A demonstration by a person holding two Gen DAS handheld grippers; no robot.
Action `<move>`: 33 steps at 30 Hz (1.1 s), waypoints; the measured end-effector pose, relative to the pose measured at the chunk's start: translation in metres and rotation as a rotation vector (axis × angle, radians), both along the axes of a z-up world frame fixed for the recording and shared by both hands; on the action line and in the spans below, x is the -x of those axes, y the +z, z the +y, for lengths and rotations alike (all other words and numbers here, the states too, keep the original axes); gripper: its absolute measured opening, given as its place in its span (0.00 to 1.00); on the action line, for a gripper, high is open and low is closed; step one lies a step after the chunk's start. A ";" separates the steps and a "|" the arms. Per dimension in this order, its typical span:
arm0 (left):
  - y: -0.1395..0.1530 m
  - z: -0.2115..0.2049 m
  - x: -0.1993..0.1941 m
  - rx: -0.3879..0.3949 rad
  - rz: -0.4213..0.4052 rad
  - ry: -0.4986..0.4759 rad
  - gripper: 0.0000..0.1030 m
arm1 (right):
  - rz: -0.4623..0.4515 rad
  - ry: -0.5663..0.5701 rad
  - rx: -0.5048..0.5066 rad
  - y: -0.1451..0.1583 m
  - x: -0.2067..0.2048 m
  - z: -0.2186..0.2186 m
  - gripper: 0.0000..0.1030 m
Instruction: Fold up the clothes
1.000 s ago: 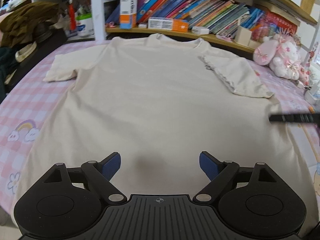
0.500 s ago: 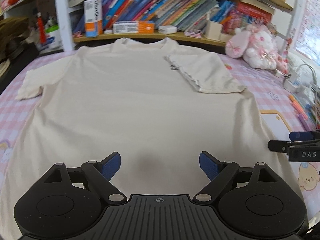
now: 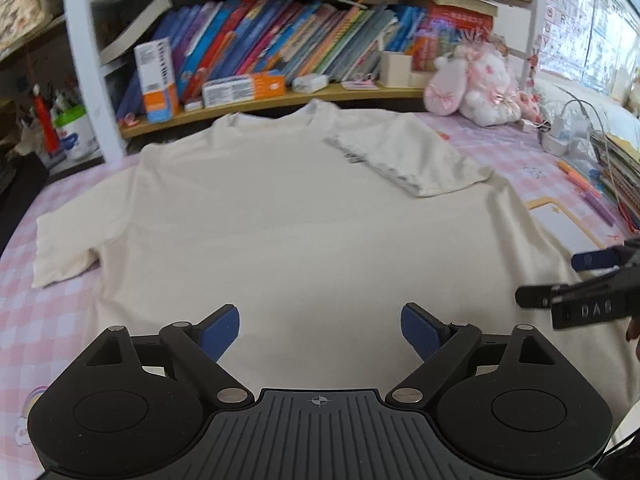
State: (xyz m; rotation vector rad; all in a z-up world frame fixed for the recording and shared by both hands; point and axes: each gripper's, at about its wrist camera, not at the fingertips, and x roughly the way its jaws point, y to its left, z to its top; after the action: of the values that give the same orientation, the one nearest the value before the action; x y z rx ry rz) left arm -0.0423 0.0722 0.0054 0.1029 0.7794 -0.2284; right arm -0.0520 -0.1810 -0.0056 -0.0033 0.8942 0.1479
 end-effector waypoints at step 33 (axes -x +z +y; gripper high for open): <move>-0.048 0.277 -0.094 0.695 -0.002 0.871 0.39 | 0.012 0.020 0.124 0.008 0.021 0.092 0.96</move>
State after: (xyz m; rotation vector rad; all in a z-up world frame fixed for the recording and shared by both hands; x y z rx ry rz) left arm 0.0518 0.3489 -0.0430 -0.8803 0.6441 0.3384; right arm -0.0730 -0.0893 0.0028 -0.1267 0.9146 0.1110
